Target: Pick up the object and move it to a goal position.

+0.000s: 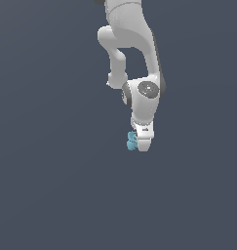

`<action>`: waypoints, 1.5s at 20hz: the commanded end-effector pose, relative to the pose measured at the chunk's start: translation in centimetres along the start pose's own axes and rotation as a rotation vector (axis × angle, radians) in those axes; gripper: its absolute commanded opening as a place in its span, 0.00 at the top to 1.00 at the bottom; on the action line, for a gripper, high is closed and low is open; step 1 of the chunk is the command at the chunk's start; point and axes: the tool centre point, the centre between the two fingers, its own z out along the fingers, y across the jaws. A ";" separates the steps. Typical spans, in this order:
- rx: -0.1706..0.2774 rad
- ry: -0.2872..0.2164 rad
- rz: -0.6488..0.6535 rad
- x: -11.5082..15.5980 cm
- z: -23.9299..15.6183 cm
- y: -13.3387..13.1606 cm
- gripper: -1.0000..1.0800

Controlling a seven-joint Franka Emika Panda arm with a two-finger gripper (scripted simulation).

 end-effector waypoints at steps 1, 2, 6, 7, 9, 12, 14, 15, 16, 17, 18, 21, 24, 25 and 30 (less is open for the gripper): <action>-0.001 0.000 0.000 0.0 0.4 0.1 0.04; -0.001 0.000 0.000 0.0 0.4 0.1 0.04; -0.001 0.000 0.000 0.0 0.4 0.1 1.00; -0.001 0.000 0.000 0.0 0.4 0.1 1.00; -0.001 0.000 0.000 0.0 0.4 0.1 1.00; -0.001 0.000 0.000 0.0 0.4 0.1 1.00; -0.003 -0.001 0.000 0.0 0.3 0.1 1.00; -0.003 -0.001 0.000 0.0 0.2 0.1 1.00; -0.003 -0.001 0.000 -0.1 0.1 0.2 1.00; -0.003 -0.001 0.000 -0.1 -0.2 0.2 1.00; -0.003 -0.001 0.000 -0.2 -0.5 0.2 1.00; -0.003 0.000 -0.001 -0.4 -1.7 0.4 1.00; -0.003 0.000 -0.001 -0.8 -3.5 0.6 1.00; -0.003 0.000 -0.001 -0.9 -4.2 0.6 1.00; -0.002 0.001 -0.002 -1.7 -8.5 1.1 1.00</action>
